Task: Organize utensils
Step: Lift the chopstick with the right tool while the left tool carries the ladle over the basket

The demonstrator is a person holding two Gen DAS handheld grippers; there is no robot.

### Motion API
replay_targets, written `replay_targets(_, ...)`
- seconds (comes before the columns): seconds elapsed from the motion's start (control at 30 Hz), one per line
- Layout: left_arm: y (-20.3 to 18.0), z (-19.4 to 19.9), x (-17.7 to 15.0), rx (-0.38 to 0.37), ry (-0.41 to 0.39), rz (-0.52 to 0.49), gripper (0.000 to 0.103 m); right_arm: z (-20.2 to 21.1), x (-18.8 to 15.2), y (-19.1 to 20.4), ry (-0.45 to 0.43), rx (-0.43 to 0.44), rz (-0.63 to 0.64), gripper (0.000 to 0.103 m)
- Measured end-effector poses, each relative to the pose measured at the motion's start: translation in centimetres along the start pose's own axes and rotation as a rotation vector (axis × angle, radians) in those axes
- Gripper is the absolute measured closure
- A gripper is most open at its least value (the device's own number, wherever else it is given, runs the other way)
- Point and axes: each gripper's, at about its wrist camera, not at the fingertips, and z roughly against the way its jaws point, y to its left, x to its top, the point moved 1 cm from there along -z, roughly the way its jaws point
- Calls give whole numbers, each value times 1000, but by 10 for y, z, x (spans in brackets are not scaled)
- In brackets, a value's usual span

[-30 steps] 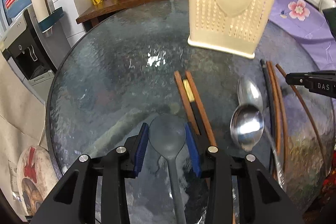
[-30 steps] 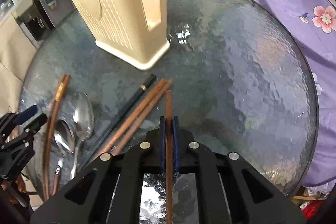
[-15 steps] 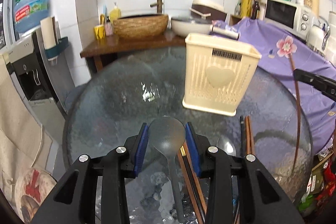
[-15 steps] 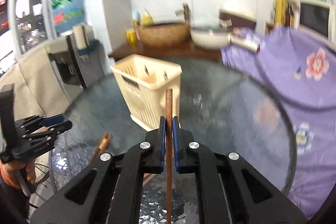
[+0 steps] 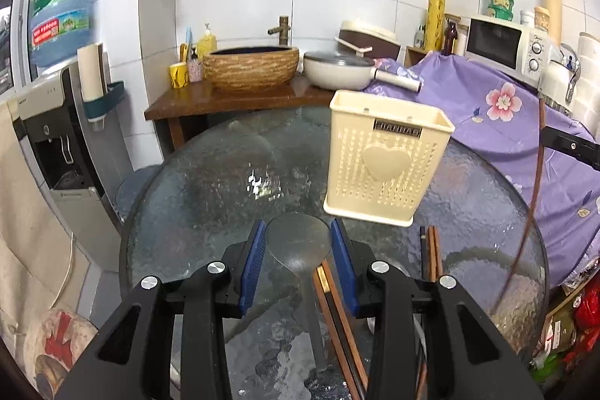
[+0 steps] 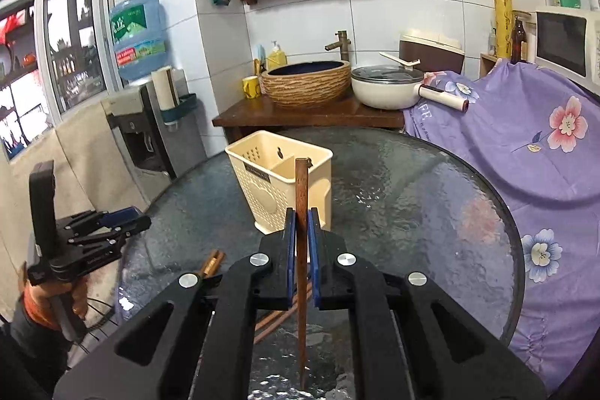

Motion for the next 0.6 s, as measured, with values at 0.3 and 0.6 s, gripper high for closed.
replay_targets(0.3, -8, 16, 63, -80, -86, 22, 68, 20, 56, 10, -56, 58, -6, 96)
replay_targets(0.6, -15, 8, 167, -79, -198, 72, 68, 25, 153, 30, -82, 49, 24, 96)
